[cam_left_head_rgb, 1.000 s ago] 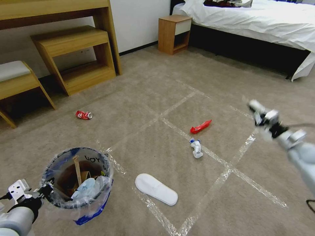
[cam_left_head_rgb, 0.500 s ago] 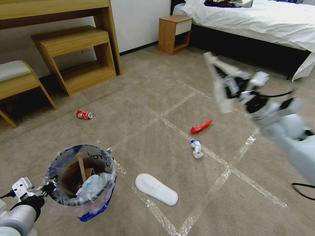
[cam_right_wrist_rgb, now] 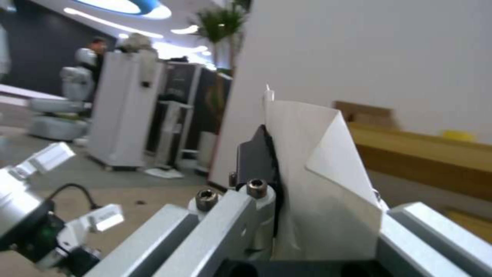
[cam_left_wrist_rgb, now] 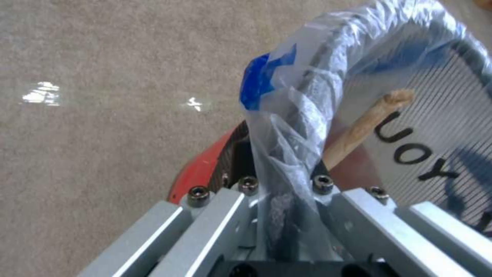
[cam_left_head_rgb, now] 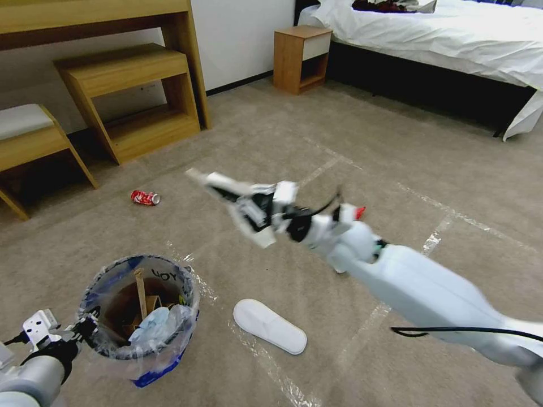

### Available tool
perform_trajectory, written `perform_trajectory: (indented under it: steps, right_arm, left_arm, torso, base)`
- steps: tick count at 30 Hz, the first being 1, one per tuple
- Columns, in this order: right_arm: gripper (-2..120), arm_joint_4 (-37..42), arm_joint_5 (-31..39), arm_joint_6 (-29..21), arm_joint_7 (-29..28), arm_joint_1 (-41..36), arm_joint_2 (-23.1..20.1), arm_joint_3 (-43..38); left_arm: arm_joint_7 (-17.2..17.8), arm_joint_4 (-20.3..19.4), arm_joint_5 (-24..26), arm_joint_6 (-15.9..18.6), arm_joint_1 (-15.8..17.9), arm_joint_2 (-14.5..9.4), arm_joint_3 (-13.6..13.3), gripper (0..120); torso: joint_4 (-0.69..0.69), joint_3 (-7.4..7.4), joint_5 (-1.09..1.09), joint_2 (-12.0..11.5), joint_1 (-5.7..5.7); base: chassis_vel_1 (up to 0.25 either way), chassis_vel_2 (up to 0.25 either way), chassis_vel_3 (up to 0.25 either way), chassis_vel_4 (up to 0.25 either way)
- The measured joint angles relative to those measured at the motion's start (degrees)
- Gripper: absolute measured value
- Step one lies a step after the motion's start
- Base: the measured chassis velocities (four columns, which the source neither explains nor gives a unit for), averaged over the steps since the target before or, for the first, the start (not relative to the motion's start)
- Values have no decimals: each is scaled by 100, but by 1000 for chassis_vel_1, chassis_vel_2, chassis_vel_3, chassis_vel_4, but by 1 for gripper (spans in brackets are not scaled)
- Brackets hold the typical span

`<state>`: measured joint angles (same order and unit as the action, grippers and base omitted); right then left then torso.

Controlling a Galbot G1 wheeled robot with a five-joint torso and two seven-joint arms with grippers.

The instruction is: Pick up the trash bin and place the garbage on the floor into it.

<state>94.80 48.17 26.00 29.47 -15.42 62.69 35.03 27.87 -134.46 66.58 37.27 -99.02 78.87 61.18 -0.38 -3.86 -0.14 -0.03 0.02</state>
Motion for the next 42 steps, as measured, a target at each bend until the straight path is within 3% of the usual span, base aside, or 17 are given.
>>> perform_trajectory:
  steps: [1, 4, 11, 24, 42]
  right_arm:
    - [0, 0, 0, 0, 0, 0, 0, 0]
    - [0, -456, -89, 77, 105, 187, 749, 336]
    - [0, -1092, -276, 186, 210, 126, 1399, 661]
    - [0, -1645, -665, 309, 383, -341, 1754, 829]
    - [0, -1708, -892, 335, 467, -803, 1669, 795]
  left_arm:
    - [0, 0, 0, 0, 0, 0, 0, 0]
    - [-5, 29, -34, 0, 21, 33, -13, 0]
    - [-21, 71, -66, -3, 42, 45, -22, 0]
    - [-21, 81, -113, -9, 48, 83, -49, 0]
    - [-7, -10, -147, -15, 3, 141, -66, 0]
  torso:
    - [0, 0, 0, 0, 0]
    - [5, 0, 1, 0, 0]
    - [1, 0, 2, 0, 0]
    - [2, 1, 3, 0, 0]
    - [2, 1, 3, 1, 0]
  base:
    - [0, 0, 0, 0]
    - [0, 0, 0, 0]
    - [0, 0, 0, 0]
    - [0, 0, 0, 0]
    - [0, 0, 0, 0]
